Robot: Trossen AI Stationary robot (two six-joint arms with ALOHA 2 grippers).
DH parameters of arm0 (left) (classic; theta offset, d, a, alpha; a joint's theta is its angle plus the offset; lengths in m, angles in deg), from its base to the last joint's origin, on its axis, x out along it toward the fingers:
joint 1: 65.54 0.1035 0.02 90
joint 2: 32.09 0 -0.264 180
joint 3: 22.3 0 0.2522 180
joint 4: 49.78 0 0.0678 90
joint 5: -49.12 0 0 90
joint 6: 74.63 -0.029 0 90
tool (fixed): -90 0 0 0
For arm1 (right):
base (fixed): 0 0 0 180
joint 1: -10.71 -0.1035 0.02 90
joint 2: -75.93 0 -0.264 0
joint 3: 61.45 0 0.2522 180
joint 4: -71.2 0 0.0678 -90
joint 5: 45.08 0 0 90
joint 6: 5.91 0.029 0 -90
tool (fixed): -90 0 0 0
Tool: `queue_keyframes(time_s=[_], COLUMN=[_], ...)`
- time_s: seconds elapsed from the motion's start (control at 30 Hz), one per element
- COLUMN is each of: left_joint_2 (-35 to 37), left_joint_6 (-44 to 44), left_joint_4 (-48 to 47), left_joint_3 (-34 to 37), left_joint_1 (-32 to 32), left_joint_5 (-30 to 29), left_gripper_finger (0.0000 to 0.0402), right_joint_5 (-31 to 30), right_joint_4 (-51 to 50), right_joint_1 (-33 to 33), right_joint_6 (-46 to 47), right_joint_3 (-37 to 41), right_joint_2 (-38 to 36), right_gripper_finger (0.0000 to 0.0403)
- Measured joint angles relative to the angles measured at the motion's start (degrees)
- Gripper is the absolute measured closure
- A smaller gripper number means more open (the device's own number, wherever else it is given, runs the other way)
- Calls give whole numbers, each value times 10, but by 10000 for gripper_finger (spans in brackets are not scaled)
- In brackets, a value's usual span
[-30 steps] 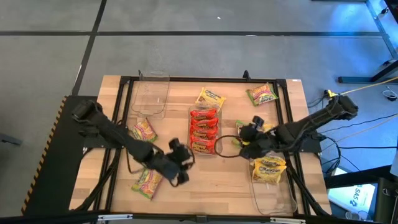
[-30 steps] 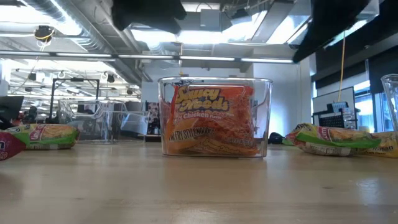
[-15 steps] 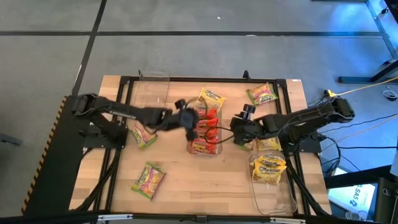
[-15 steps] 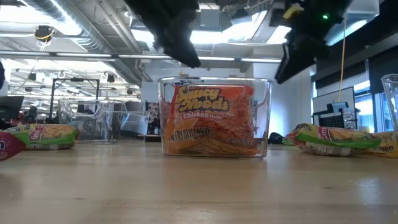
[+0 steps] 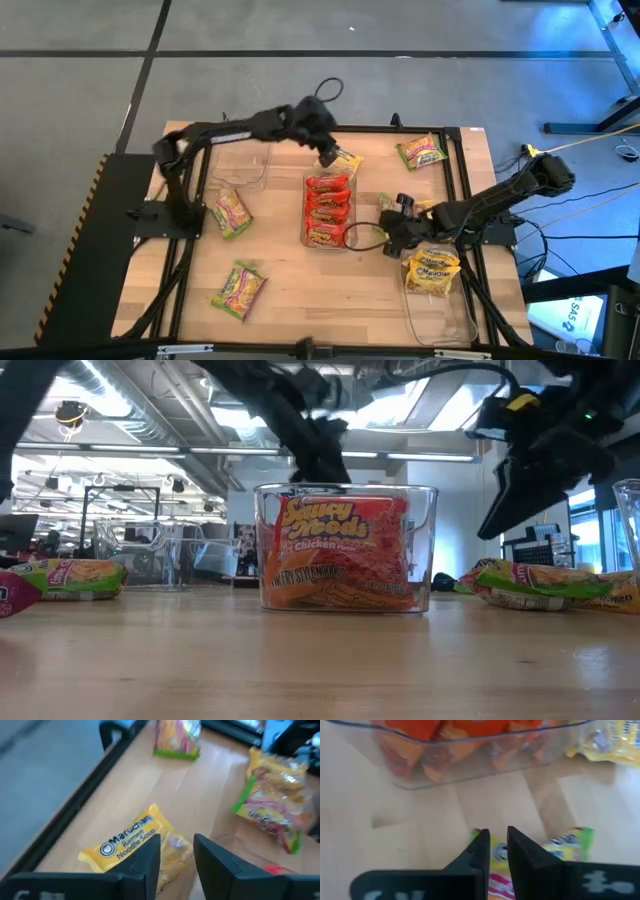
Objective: Sort Maruchan noodles
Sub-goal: Move the yellow noodle pack on the table
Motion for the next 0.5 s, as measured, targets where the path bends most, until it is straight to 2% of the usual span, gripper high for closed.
queue_keyframes(time_s=[0.23, 0.4, 0.5], left_joint_2=[-165, -242, -264], left_joint_6=[-15, -15, -15], left_joint_4=[-104, -159, -177], left_joint_3=[-165, -231, -247], left_joint_1=[43, 63, 71], left_joint_5=[60, 146, 154], left_gripper_finger=[312, 313, 313], right_joint_5=[-21, -36, -45], right_joint_4=[89, 122, 139], right_joint_1=[-29, -30, -31], right_joint_6=[37, 50, 52], right_joint_3=[48, 67, 72], right_joint_2=[0, 0, 0], right_gripper_finger=[366, 367, 368])
